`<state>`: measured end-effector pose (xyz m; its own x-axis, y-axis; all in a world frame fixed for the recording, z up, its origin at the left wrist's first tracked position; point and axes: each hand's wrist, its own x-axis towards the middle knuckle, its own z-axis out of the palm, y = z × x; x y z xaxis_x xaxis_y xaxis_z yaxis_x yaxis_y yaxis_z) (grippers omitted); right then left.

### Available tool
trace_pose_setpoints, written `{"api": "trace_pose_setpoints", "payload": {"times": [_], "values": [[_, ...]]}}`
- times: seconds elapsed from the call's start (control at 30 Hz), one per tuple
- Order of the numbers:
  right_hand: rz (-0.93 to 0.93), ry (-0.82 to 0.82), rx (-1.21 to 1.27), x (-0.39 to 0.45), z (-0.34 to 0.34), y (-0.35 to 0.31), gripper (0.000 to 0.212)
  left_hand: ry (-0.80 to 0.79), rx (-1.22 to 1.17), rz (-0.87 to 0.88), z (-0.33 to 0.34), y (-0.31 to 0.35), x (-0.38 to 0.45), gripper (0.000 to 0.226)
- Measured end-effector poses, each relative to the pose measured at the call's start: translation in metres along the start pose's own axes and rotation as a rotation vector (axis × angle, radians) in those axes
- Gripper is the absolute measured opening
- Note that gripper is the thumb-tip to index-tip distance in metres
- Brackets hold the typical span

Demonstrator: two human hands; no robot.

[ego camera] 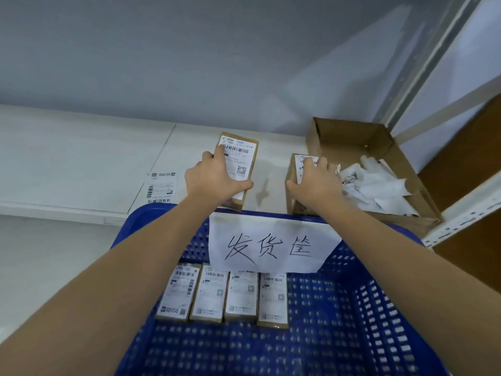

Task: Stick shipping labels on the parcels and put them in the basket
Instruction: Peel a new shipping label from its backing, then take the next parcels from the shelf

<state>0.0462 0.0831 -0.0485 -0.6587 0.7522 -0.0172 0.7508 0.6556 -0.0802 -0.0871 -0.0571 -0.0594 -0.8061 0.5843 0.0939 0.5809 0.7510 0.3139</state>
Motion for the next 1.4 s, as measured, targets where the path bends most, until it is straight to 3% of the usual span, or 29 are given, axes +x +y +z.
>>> {"api": "trace_pose_setpoints", "payload": {"times": [0.27, 0.63, 0.83, 1.13, 1.4], "values": [[0.075, 0.0, 0.0, 0.017, 0.016, 0.009, 0.06, -0.012, -0.026, -0.052, 0.025, 0.002, 0.034, 0.088], [0.02, -0.046, -0.083, 0.017, 0.017, 0.014, 0.066, -0.153, -0.132, -0.17, 0.068, -0.019, 0.034, 0.087], [-0.018, -0.05, -0.187, 0.024, 0.017, 0.003, 0.07, -0.236, -0.104, -0.157, 0.074, -0.016, 0.039, 0.089], [-0.021, -0.119, -0.148, 0.026, 0.018, 0.003, 0.077, -0.301, -0.129, -0.148, 0.077, -0.013, 0.041, 0.09], [-0.138, -0.034, -0.01, 0.003, 0.003, 0.001, 0.071, -0.249, 0.008, 0.189, 0.036, -0.006, 0.011, 0.091]]}}
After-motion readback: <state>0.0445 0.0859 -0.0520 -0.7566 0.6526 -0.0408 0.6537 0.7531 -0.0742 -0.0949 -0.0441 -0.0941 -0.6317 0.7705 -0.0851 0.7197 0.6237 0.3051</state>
